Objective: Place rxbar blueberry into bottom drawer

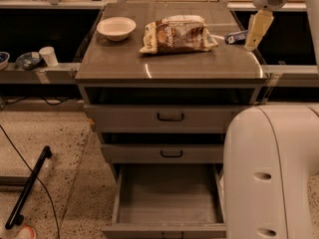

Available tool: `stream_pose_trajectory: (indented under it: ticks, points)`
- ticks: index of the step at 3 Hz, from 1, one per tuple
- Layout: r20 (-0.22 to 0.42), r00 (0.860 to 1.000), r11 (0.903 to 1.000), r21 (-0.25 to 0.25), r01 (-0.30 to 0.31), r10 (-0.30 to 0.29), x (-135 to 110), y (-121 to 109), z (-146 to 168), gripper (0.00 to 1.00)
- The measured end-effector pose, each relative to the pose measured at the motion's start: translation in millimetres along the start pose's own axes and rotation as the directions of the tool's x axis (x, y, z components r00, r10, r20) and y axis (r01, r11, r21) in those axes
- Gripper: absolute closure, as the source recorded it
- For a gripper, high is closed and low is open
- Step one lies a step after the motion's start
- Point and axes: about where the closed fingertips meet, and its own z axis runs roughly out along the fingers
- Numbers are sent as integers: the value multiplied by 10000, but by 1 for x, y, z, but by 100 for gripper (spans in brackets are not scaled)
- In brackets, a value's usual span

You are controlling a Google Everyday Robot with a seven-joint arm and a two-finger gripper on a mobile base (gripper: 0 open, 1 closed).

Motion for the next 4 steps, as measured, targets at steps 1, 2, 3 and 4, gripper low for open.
stream_pose_trajectory:
  ticks: [1,2,3,4]
  points:
    - [-59,9991,9990,154,-412,413,9,-3,4,0]
    - [-59,9991,9990,154,-412,413,9,-3,4,0]
    - [388,9986,9981,483,-391,372,10,-10,13,0]
    - [821,9965,9936,1106,-219,128,21,-23,28,14]
